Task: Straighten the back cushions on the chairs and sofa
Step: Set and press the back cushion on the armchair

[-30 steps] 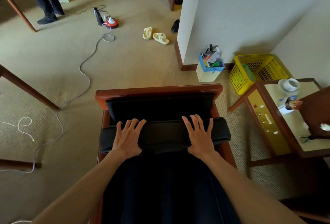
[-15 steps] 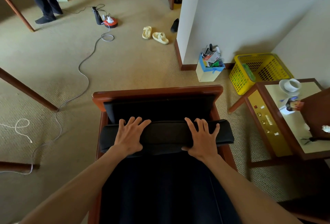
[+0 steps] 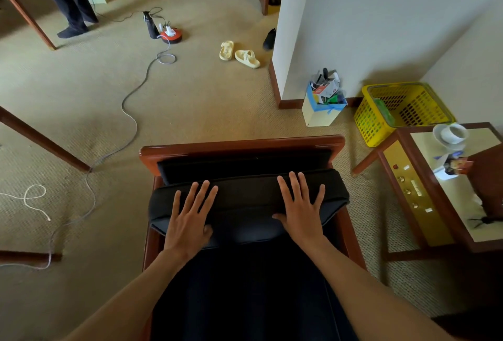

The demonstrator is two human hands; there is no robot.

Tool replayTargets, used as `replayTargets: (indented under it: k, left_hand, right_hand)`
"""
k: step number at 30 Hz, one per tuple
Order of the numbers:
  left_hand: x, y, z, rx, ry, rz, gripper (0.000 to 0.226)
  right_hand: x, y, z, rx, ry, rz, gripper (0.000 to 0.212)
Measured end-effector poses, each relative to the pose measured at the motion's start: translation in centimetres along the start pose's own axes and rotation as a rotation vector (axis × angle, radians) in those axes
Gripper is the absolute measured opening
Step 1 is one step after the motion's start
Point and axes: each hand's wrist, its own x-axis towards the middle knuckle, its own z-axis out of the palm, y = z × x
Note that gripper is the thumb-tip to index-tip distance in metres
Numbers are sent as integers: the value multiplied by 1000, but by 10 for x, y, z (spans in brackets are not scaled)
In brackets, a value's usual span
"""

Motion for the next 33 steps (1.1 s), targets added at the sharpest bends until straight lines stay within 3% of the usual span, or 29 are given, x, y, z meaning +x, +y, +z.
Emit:
replayTargets:
  k: [14,17,20,23,27,33]
  left_hand:
    - [66,-23,-13,10,-99,38,106]
    - [73,-36,-22,67,-139,80,118]
    - [72,-60,-34,113,-196,-55,135]
    - [68,-60,-40,162,-186,-129,120]
    - [67,-47,-49,193,-44,-41,103]
    - [70,-51,-47,168,-83,-61,111]
  right_hand:
    - [67,-4,-11,48,-165,27,99]
    - [71,4,-18,-10,-173,-4,109]
    - [82,24,-33,-109,-265,-10,131]
    - [77,28,-37,-116,-254,29,130]
    - [50,45,-33,-97,-150,67,119]
    - [59,36,-35,-104,-194,73,125]
